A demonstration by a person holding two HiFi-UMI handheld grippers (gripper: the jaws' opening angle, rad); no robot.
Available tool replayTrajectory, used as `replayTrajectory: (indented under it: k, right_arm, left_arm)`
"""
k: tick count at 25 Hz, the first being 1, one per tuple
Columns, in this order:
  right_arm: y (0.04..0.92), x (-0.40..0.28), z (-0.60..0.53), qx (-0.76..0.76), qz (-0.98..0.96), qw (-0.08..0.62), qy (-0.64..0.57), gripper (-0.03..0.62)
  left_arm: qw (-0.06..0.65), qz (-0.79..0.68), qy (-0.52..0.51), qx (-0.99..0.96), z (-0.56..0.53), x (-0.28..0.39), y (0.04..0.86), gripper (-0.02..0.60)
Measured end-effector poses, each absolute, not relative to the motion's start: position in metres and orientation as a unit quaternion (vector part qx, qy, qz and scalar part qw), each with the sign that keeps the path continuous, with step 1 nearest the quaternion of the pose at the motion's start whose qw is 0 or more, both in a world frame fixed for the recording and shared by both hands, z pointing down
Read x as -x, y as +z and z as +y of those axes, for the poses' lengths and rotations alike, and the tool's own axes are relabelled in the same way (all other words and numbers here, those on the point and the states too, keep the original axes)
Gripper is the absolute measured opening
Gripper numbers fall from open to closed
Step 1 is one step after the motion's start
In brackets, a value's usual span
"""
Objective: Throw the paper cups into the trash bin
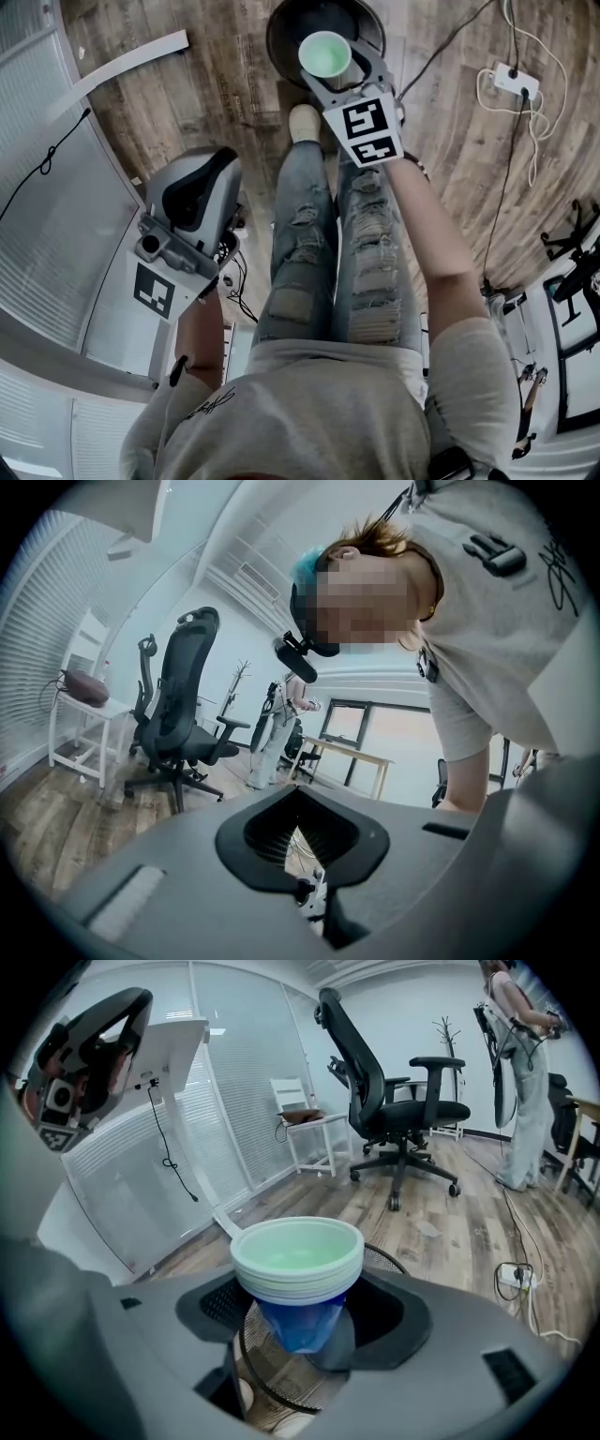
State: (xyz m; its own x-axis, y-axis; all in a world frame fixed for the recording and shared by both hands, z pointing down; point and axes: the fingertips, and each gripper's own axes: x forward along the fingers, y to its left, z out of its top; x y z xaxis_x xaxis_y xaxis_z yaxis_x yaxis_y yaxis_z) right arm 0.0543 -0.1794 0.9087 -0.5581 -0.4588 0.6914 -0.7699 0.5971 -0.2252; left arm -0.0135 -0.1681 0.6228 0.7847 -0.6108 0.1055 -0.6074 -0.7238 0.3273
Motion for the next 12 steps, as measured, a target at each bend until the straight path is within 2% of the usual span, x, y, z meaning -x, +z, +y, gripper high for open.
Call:
replayTrajectory:
  k: [12]
  right_arm:
    - [0.962,-0.054,-0.173,-0.350,-0.827,0.348,0.269,0.313]
  left_arm:
    - [0.180,-0.338,-0.001,-0.924,-0.159,0.023,0.630,0.003]
